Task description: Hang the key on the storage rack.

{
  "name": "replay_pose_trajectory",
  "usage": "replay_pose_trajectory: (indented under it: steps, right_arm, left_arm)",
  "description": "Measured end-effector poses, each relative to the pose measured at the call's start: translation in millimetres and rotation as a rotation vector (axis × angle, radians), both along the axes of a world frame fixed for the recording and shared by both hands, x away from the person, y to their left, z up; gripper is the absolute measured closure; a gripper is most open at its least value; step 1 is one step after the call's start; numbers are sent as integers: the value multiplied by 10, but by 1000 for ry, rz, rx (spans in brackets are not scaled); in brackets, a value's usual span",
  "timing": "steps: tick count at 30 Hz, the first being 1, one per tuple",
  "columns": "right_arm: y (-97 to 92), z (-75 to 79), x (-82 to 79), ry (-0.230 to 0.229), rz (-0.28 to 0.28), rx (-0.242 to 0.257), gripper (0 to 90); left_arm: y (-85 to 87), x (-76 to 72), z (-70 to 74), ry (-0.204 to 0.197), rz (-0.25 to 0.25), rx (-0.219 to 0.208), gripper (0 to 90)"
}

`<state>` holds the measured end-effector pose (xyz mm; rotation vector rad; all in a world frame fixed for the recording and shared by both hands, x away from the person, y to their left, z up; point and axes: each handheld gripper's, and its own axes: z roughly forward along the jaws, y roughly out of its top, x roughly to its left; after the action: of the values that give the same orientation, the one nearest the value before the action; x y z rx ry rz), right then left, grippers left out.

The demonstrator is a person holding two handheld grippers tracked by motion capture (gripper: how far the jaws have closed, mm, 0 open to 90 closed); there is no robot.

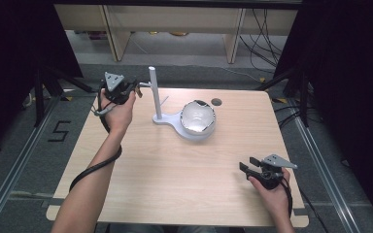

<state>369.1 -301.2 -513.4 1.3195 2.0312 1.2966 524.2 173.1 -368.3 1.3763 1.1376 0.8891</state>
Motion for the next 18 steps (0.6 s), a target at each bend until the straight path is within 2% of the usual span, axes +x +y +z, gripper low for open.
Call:
replay_pose_trajectory:
  steps: [12,13,14,15,16,18]
  right_arm:
    - [-2,-5,8,-4,1,-1,461]
    - [10,-3,-4,11,-11,7,460]
    - [-7,-6,13,-20,0,-16,460]
    - [-8,-6,14,-22,0,-17,460]
    - [25,9,-22,34,-19,26,460]
    - [16,-1,-9,18,-14,13,460]
  left_arm:
    - [-55,50,0,-6,-6,7,893]
    - [-57,53,-4,-2,-8,6,893]
    - [-62,56,-7,-4,-9,6,893]
    - [-66,57,-9,-4,-10,8,893]
    - [-72,57,-9,-6,-11,6,893]
    - [-92,48,-8,4,-8,2,893]
